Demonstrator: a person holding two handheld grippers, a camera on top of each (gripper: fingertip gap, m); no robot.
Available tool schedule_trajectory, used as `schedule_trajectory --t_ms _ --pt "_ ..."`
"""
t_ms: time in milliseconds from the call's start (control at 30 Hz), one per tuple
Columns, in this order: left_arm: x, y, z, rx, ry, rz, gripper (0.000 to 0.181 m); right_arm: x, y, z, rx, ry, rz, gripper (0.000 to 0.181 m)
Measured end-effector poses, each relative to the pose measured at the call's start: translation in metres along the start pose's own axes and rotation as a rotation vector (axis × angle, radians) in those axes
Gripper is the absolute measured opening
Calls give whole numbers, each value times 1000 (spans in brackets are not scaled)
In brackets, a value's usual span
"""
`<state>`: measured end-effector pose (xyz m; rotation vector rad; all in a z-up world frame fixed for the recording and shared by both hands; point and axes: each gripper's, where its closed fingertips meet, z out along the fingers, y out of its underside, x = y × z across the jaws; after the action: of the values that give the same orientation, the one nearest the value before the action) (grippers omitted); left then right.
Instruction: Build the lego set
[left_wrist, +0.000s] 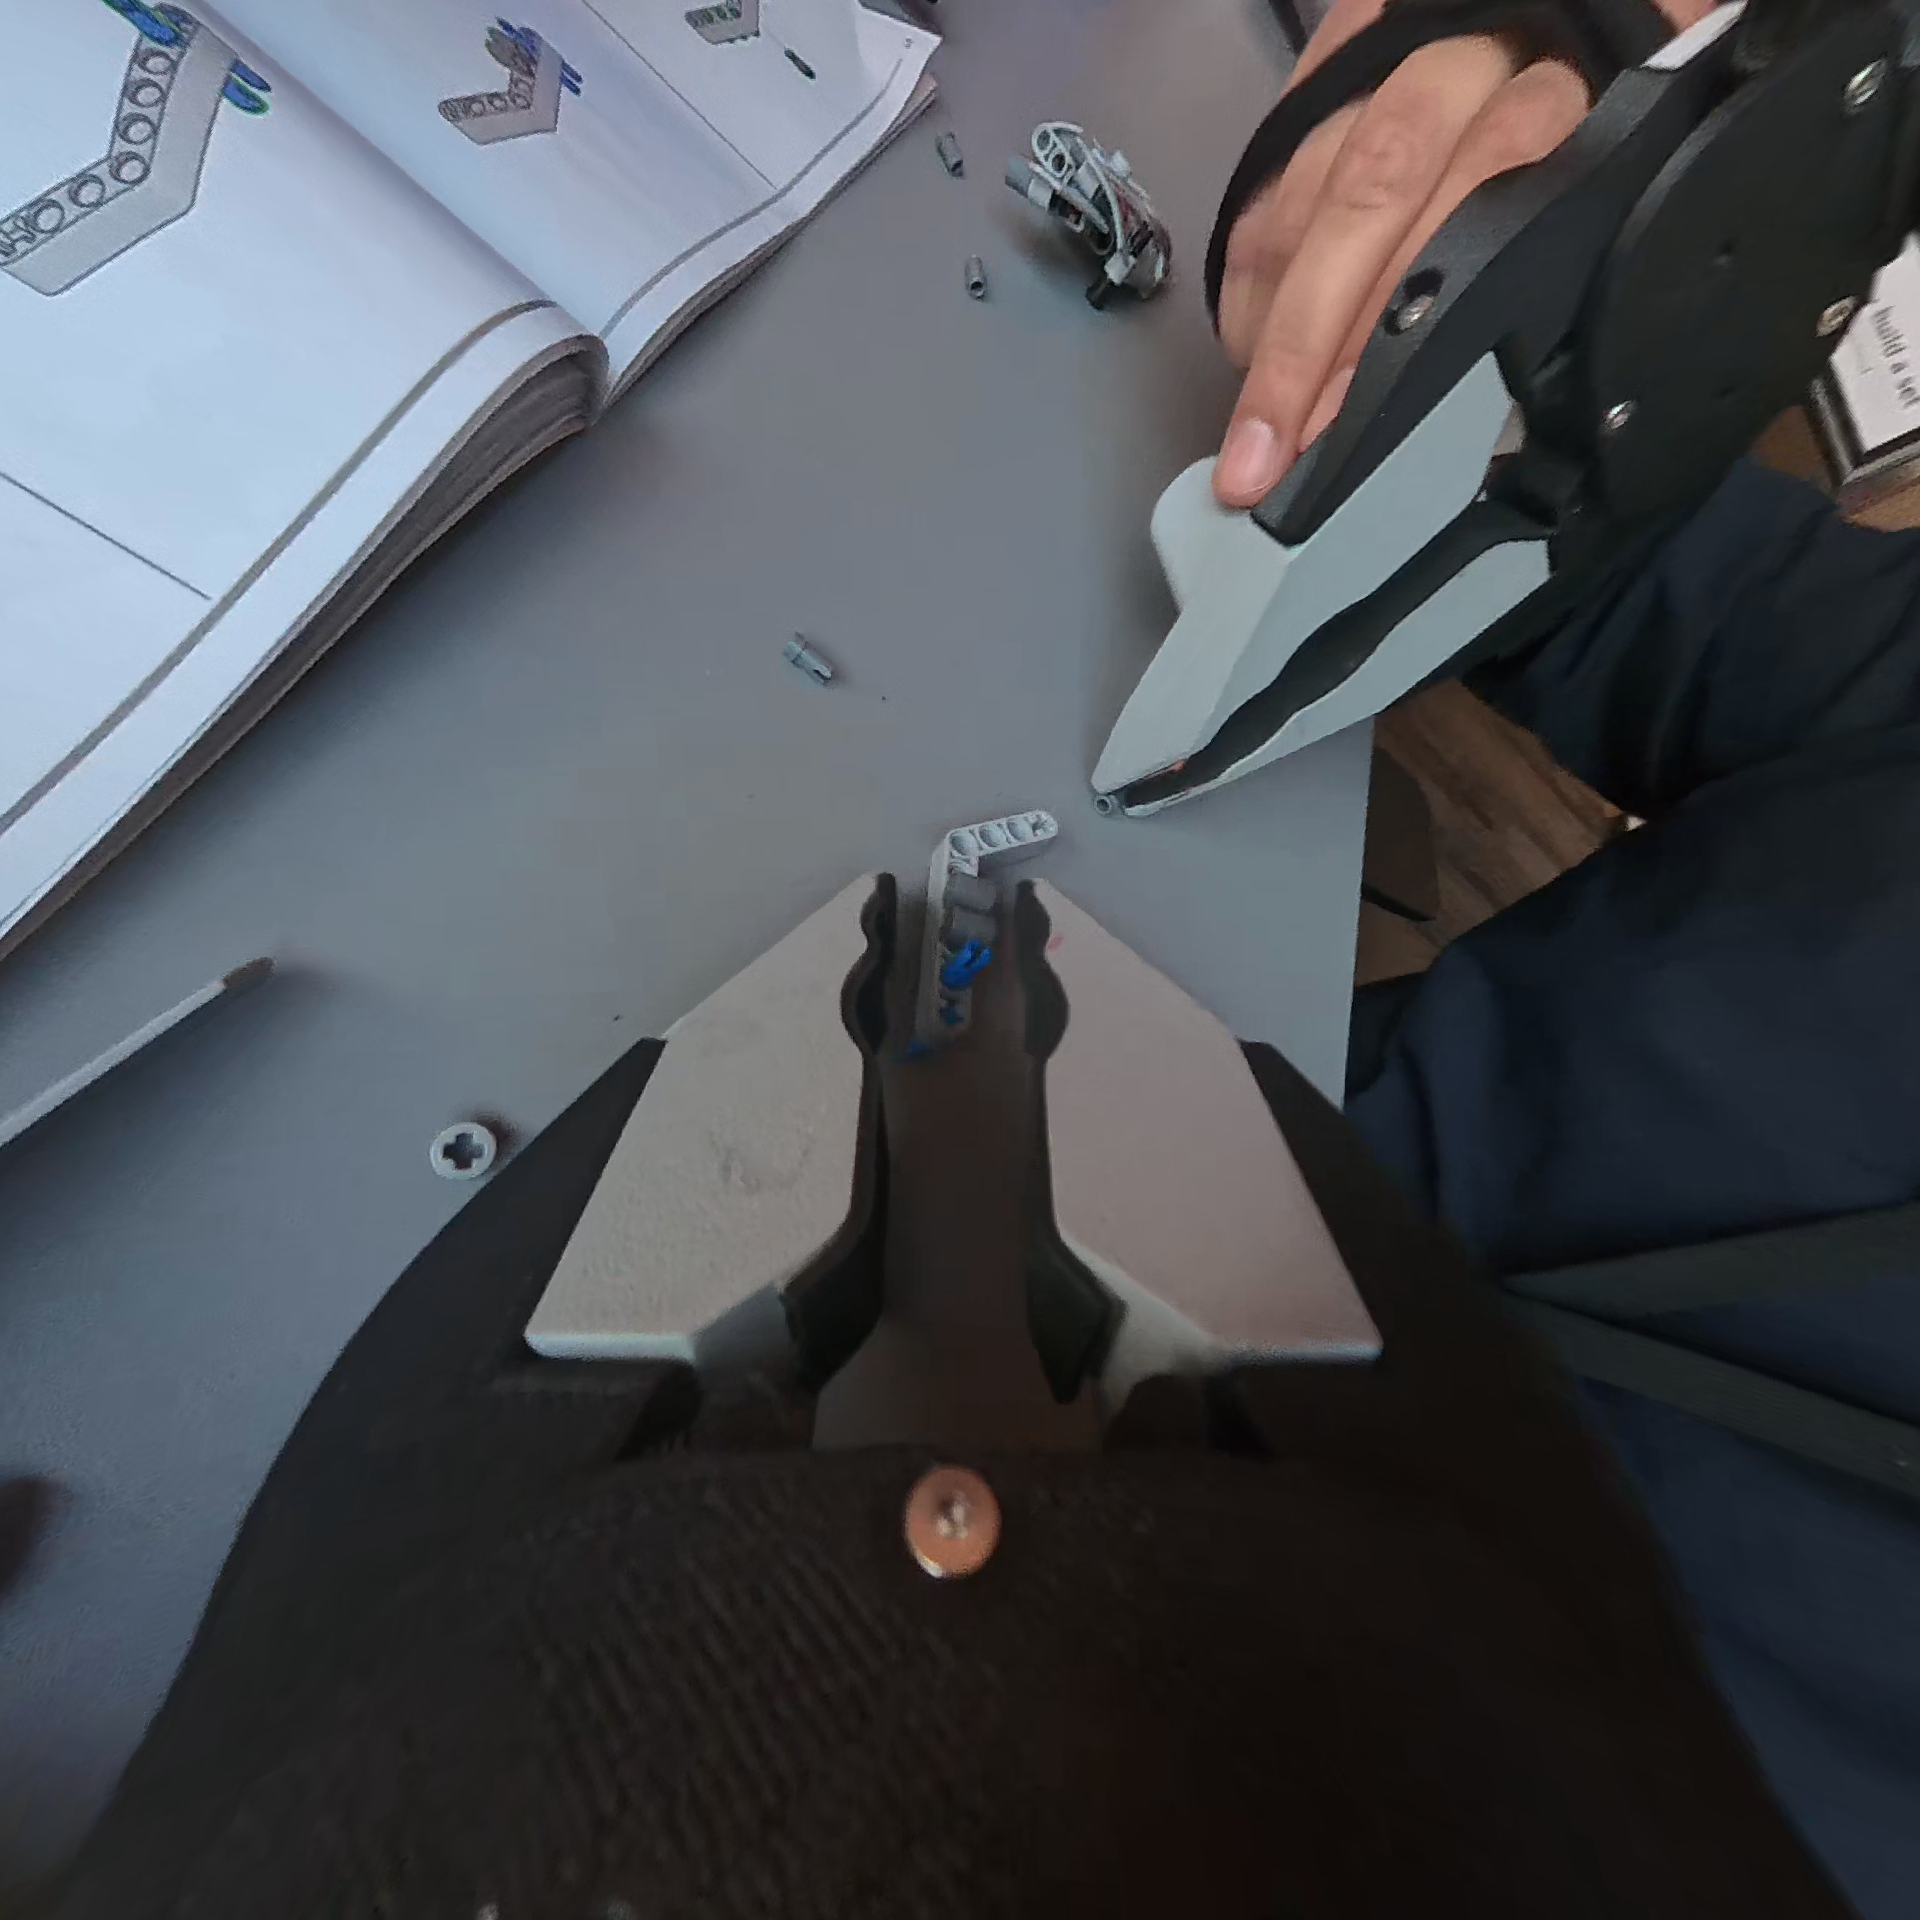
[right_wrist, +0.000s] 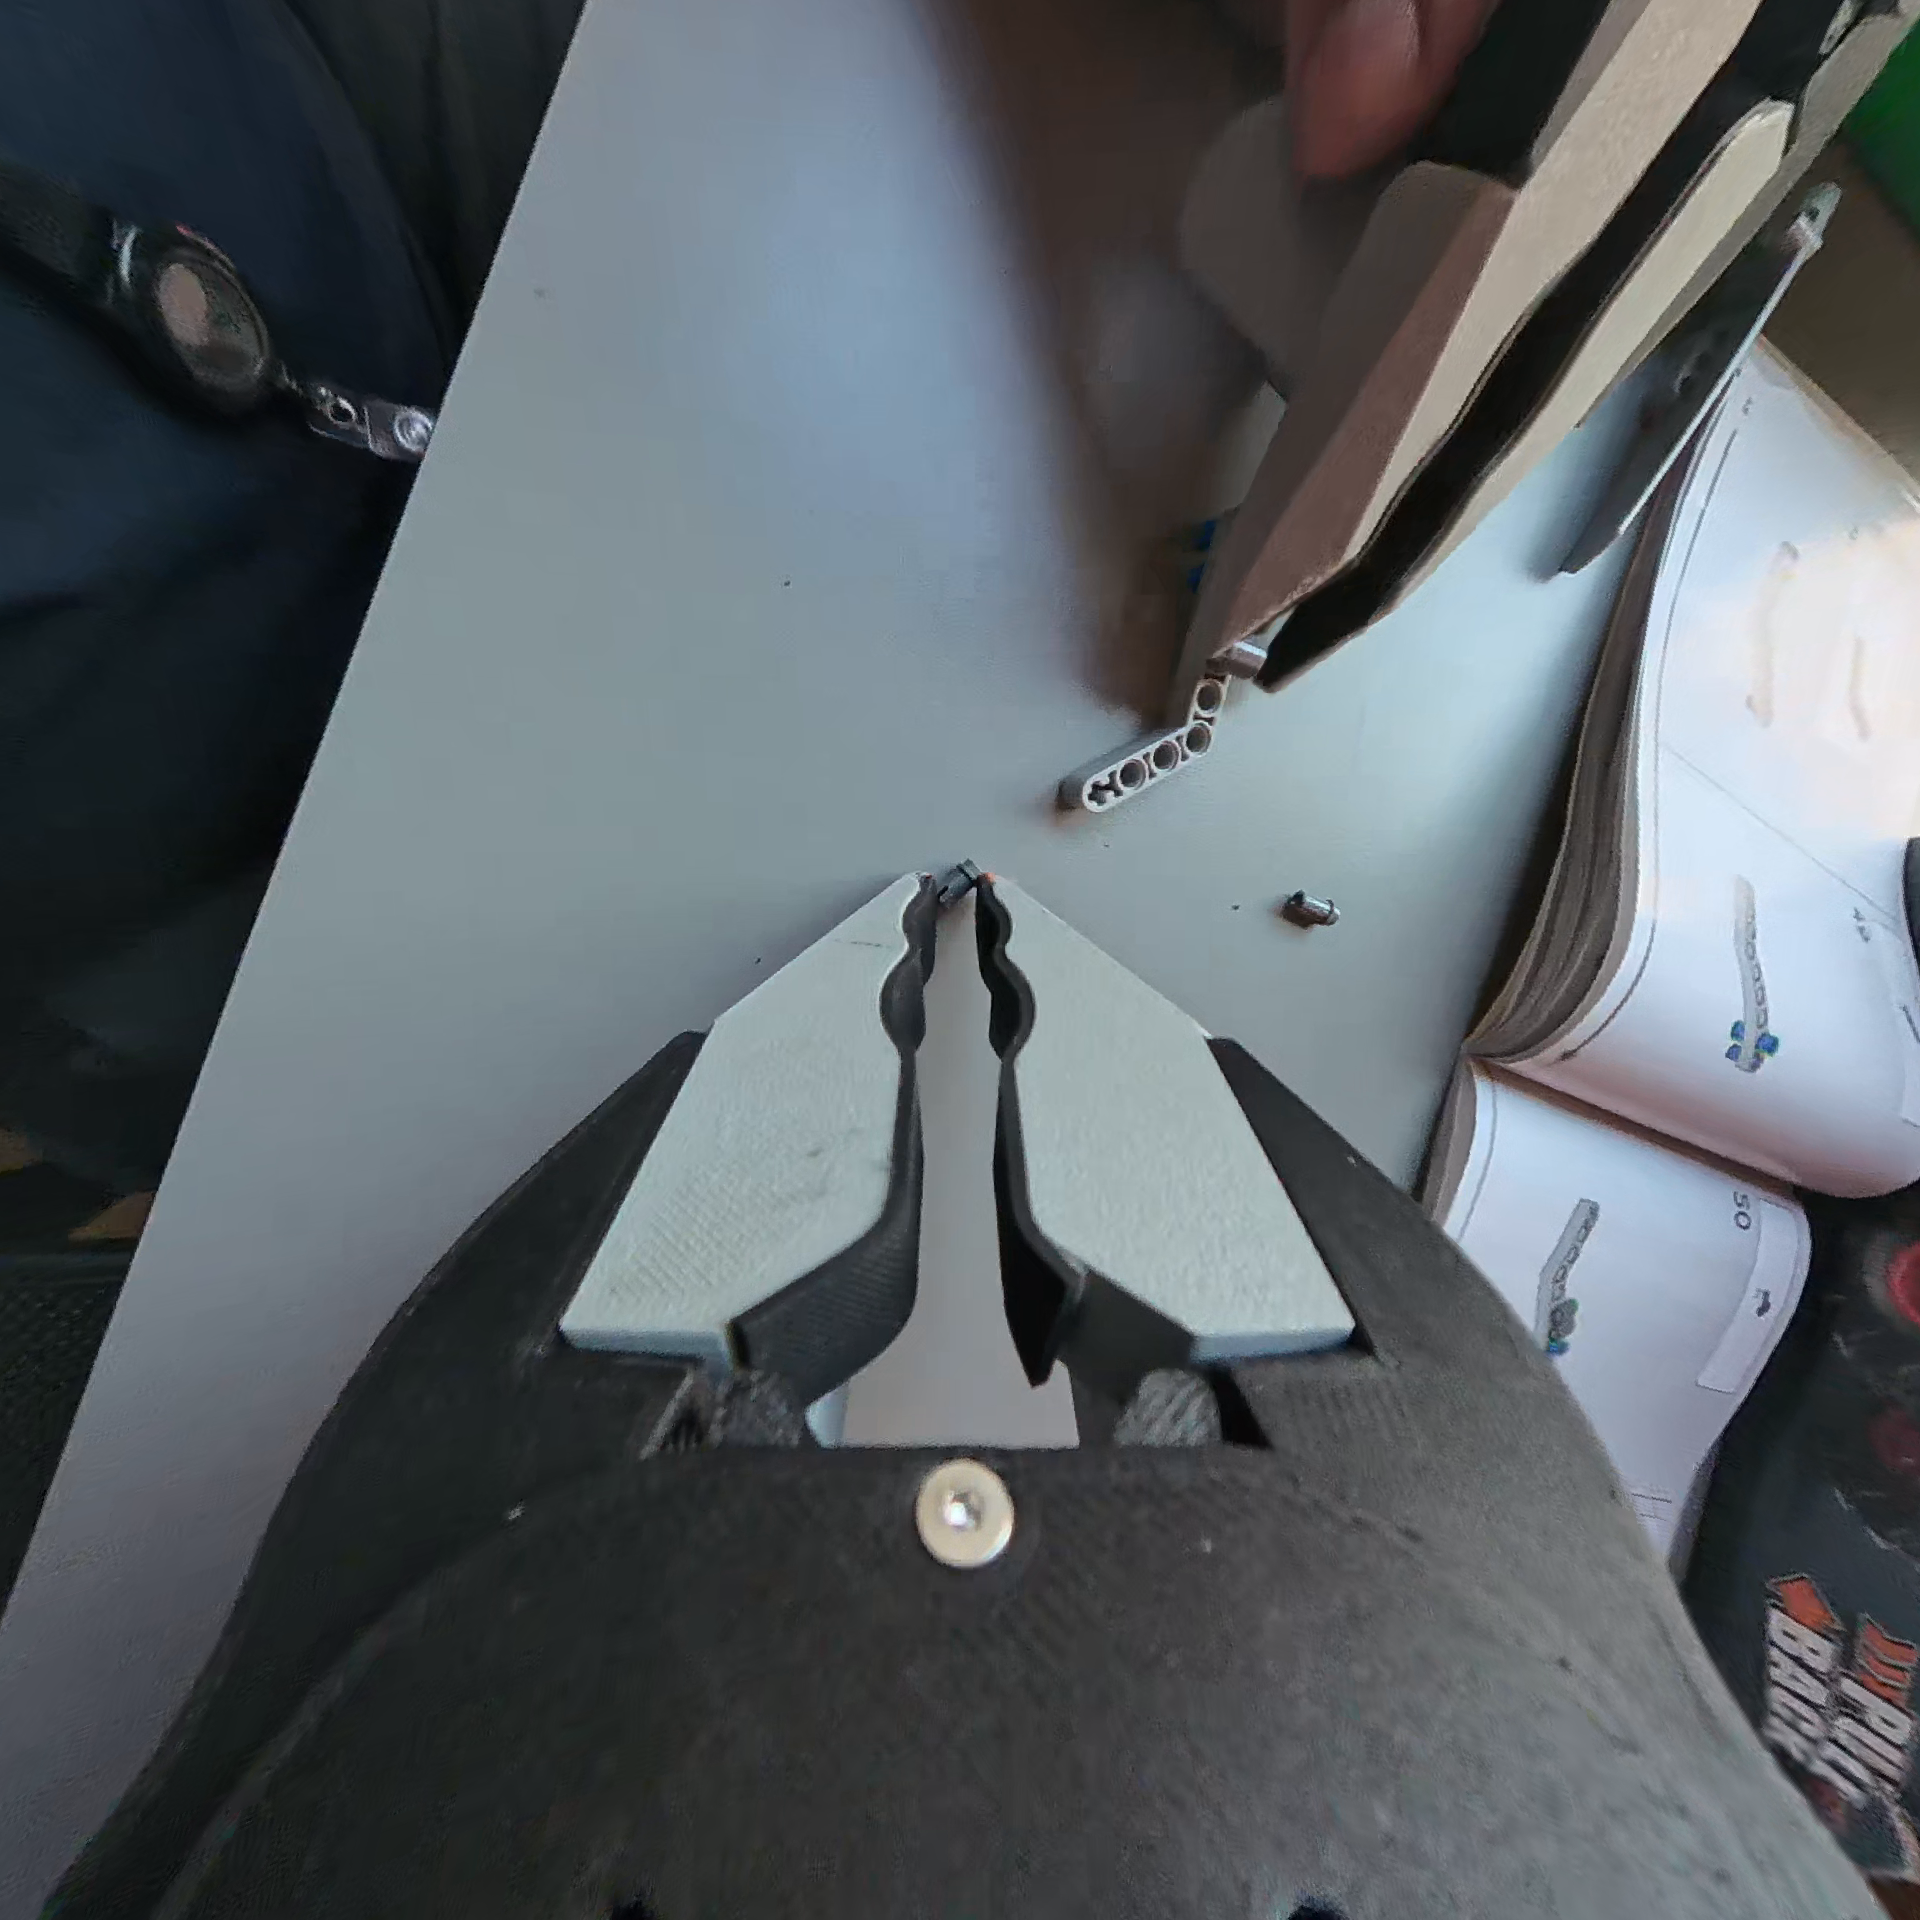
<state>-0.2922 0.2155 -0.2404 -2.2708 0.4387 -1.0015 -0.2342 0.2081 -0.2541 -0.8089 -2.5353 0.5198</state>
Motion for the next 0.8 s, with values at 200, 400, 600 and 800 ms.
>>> schedule_trajectory --t_ms 200,400,600,800 --pt "-4 -8 -13 88 -74 51 32 1 1 0 90 14 87 4" --pt "33 4 -9 106 -103 193 20 4 -9 -4 173 17 133 0" --pt "41 18 20 -30 -156 303 15 10 -16 -3 228 -20 248 0" --pt "41 13 25 -38 -372 566 6 2 -24 -2 261 -114 319 0"
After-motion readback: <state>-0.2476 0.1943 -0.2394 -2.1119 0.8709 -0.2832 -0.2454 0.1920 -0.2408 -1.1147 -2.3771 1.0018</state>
